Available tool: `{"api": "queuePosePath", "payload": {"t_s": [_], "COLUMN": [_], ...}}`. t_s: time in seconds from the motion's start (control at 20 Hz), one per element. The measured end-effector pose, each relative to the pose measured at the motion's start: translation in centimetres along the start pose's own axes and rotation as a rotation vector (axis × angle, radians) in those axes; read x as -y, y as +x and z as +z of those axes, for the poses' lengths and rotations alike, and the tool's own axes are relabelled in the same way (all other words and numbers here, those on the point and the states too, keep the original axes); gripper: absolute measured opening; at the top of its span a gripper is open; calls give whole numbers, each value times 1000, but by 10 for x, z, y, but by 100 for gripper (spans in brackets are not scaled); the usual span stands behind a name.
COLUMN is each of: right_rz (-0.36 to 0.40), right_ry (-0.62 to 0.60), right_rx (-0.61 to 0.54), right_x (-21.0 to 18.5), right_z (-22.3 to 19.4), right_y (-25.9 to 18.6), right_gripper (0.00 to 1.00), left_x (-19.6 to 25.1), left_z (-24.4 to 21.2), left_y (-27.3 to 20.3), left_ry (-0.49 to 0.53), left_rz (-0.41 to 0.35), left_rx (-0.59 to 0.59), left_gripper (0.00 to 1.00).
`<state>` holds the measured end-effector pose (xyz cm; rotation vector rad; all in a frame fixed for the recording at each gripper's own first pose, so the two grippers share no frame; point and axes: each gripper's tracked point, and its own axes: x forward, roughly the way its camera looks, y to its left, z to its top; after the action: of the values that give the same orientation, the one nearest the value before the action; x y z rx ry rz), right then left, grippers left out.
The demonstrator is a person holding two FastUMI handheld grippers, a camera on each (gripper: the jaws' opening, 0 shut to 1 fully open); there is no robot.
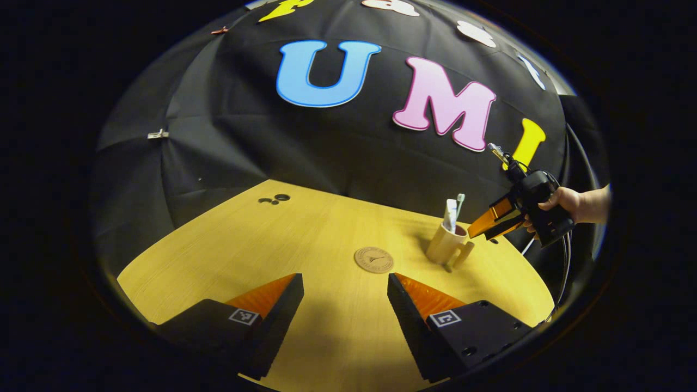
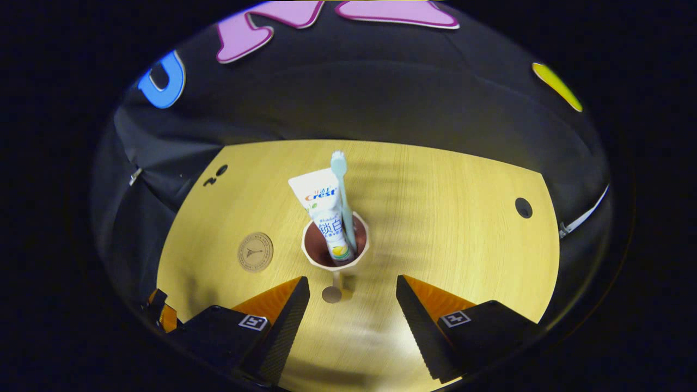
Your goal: Put the toothbrush and toothpaste on the desktop into the cup, then pick up the cup and place it on the coaster on the desktop.
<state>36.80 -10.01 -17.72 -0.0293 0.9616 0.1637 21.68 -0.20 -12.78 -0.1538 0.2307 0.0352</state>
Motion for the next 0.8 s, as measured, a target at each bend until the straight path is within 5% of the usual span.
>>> {"api": "queuePosePath", "payload": {"t_s": [0.45, 0.8], "right_rz": [-1, -6], "right_ry": [-22, -10], "right_rx": [-215, -254], "right_x": [-18, -18], "right_z": [-23, -30], "right_y": [58, 78], "right_gripper": [98, 96], "left_x": [-37, -37], "left_z": [-24, -43], "left_y": [-9, -13], "left_ry": [-53, -48], "left_rz": [81, 75], "left_rx": [-66, -131], "left_gripper": [98, 98]}}
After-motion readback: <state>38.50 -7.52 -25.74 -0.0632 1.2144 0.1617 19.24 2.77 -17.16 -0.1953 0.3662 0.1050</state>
